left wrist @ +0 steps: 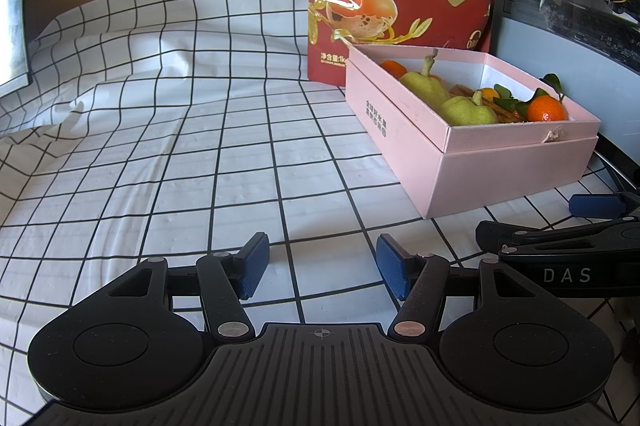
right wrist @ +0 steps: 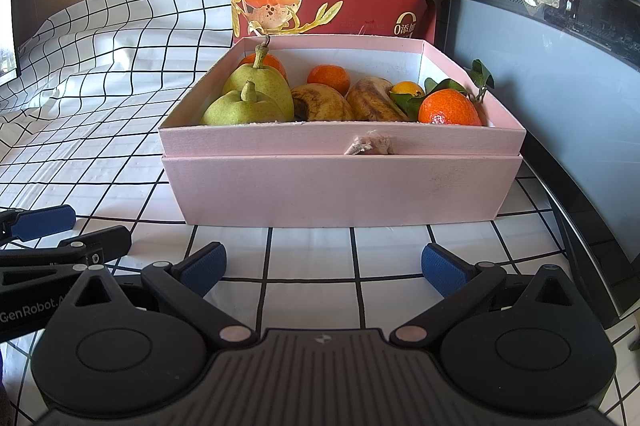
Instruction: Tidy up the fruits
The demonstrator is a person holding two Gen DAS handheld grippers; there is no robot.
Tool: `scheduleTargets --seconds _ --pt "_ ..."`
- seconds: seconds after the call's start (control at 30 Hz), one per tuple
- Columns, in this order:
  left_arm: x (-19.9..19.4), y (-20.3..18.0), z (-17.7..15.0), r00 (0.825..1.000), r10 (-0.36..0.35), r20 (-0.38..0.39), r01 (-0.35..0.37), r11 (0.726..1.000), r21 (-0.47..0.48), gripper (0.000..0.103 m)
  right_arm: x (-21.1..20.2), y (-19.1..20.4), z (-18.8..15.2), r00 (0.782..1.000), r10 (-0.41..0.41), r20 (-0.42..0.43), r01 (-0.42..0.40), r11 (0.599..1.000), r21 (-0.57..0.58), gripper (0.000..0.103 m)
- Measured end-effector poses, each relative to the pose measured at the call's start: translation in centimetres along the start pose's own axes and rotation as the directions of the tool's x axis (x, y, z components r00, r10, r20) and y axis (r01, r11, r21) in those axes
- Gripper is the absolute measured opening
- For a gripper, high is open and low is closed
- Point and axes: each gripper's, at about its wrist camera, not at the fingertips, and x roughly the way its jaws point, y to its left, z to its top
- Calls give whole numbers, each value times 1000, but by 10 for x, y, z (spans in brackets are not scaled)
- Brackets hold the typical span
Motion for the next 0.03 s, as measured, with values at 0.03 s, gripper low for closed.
scheduleTargets --seconds 0.03 --pt "0 0 0 1000 0 0 0 1000 0 65 0 0 0 1000 0 0 0 1000 0 103"
